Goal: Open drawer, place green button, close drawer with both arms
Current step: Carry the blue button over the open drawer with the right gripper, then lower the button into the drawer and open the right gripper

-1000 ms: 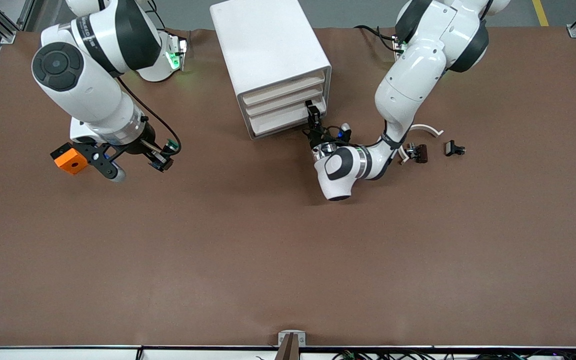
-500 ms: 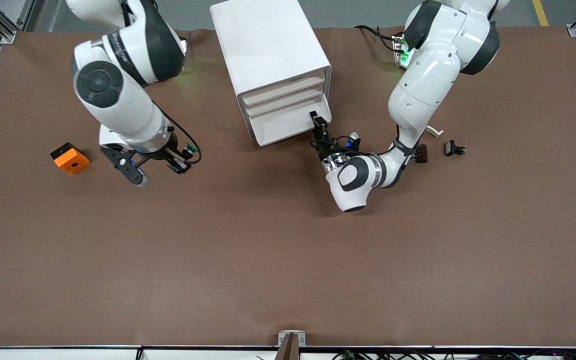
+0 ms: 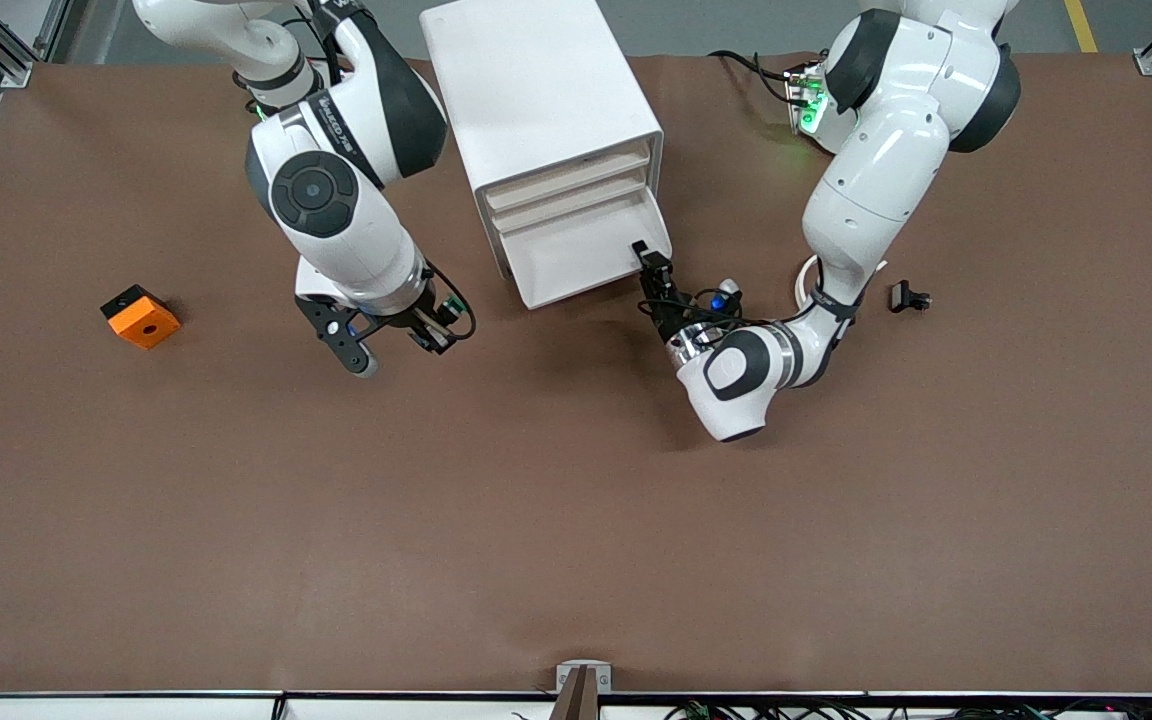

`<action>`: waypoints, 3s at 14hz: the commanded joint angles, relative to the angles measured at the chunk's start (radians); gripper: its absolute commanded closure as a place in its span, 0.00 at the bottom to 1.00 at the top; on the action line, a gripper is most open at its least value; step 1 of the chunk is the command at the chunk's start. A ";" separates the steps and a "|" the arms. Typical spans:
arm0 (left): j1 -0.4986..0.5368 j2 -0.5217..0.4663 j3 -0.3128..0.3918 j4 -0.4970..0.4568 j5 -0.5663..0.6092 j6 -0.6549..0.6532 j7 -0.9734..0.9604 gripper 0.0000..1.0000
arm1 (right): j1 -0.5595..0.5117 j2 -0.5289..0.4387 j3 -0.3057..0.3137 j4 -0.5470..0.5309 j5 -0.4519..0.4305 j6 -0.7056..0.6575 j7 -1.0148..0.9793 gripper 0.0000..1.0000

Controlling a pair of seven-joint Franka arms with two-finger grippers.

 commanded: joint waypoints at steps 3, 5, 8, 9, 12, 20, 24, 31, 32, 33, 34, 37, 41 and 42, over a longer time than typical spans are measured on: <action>0.023 -0.012 -0.002 0.001 -0.025 -0.013 -0.014 0.88 | 0.113 0.040 -0.008 0.027 0.021 0.030 0.106 1.00; 0.023 -0.012 -0.002 0.003 -0.026 -0.013 -0.013 0.63 | 0.165 0.061 -0.008 0.027 0.021 0.058 0.161 1.00; 0.023 -0.012 0.002 0.003 -0.016 -0.009 -0.004 0.04 | 0.236 0.104 -0.008 0.027 0.019 0.109 0.228 1.00; 0.023 -0.013 0.005 0.004 -0.012 -0.007 -0.002 0.00 | 0.261 0.121 -0.009 0.027 0.017 0.118 0.241 1.00; 0.026 -0.013 0.010 0.046 0.023 -0.006 0.001 0.00 | 0.327 0.155 -0.009 0.026 0.005 0.142 0.296 1.00; 0.048 -0.073 0.004 0.130 0.176 0.002 0.168 0.00 | 0.410 0.204 -0.012 0.022 -0.009 0.150 0.323 1.00; 0.043 -0.098 -0.002 0.144 0.294 0.034 0.370 0.00 | 0.440 0.225 -0.011 0.024 -0.021 0.196 0.402 1.00; 0.037 -0.165 0.011 0.144 0.448 0.247 0.767 0.00 | 0.465 0.248 -0.011 0.027 -0.035 0.201 0.491 1.00; 0.037 -0.165 0.012 0.144 0.463 0.273 0.801 0.00 | 0.466 0.248 -0.011 0.027 -0.036 0.199 0.492 1.00; 0.039 -0.165 0.012 0.144 0.481 0.298 0.837 0.00 | 0.472 0.250 -0.011 0.027 -0.036 0.199 0.492 1.00; 0.039 -0.167 0.010 0.144 0.494 0.322 0.869 0.00 | 0.476 0.253 -0.011 0.027 -0.036 0.201 0.492 1.00; 0.046 -0.183 0.011 0.144 0.558 0.387 0.949 0.00 | 0.477 0.258 -0.012 0.029 -0.038 0.199 0.506 1.00; 0.045 -0.216 0.013 0.139 0.596 0.522 1.075 0.00 | 0.479 0.270 -0.011 0.030 -0.036 0.219 0.546 1.00; 0.043 -0.225 0.013 0.136 0.606 0.552 1.076 0.00 | 0.479 0.273 -0.011 0.030 -0.036 0.222 0.546 1.00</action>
